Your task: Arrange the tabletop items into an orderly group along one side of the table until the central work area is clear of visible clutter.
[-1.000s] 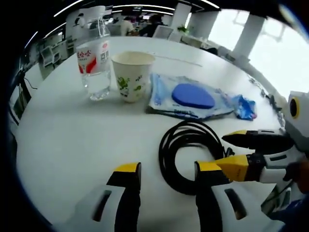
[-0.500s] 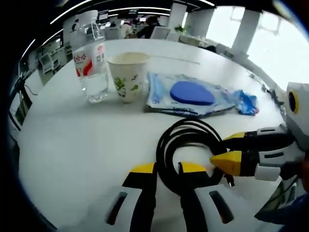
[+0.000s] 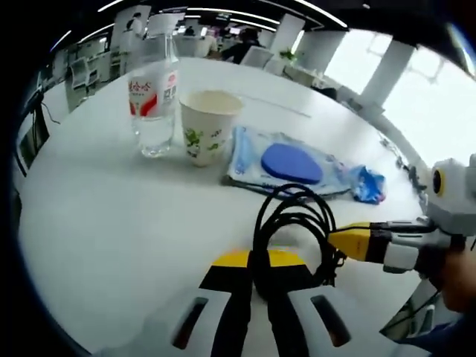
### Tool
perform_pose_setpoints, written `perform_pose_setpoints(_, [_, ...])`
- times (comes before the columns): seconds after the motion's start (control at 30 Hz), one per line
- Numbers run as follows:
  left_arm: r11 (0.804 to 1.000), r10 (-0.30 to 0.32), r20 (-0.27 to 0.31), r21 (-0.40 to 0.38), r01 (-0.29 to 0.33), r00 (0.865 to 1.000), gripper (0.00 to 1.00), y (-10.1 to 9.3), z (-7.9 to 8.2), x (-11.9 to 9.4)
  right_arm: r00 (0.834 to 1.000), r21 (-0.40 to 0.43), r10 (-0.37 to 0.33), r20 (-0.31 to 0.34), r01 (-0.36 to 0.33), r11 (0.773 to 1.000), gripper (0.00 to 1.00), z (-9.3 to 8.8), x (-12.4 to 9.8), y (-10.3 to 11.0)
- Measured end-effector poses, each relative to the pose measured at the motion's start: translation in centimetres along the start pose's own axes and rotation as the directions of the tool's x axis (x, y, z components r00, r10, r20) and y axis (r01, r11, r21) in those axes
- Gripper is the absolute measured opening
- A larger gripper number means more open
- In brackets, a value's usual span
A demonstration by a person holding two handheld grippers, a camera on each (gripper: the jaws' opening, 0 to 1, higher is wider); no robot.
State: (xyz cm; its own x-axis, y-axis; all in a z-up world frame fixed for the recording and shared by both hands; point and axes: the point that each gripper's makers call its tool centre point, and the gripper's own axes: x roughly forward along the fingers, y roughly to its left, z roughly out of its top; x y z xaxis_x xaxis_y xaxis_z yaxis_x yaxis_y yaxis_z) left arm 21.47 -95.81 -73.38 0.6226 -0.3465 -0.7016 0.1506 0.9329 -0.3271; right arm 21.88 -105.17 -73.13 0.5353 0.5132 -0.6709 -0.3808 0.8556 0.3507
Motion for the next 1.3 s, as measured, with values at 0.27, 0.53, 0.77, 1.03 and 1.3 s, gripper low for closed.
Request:
perform_pose_setpoints(0.27, [0.996, -0.089, 0.033, -0.009, 0.089, 0.996, 0.04, -3.6, 1.7, -0.2, 0.997, 0.065, -0.029, 0.071, 0.025, 0.998, 0.0, 2.2, -3.7, -1.7])
perform_pose_setpoints(0.53, [0.984, -0.18, -0.014, 0.017, 0.18, 0.984, 0.04, -8.2, 0.9, 1.1, 0.99, 0.149, -0.105, 0.09, 0.091, 0.985, 0.0, 1.4, -6.8, -5.3])
perform_pose_setpoints(0.77, [0.972, -0.226, -0.07, 0.053, 0.23, 0.972, 0.04, -11.9, -0.1, 2.6, 0.98, 0.194, -0.179, 0.087, 0.159, 0.968, 0.0, 0.4, -8.7, -8.6])
perform_pose_setpoints(1.03, [0.964, -0.236, -0.125, 0.092, 0.248, 0.964, 0.05, -14.2, -1.0, 4.2, 0.973, 0.249, -0.219, 0.072, 0.195, 0.949, 0.0, -0.9, -9.3, -11.4])
perform_pose_setpoints(1.3, [0.972, -0.207, -0.169, 0.077, 0.222, 0.964, 0.05, -13.9, -2.0, 5.6, 0.978, 0.254, -0.204, 0.039, 0.187, 0.949, 0.0, -1.7, -8.2, -12.4])
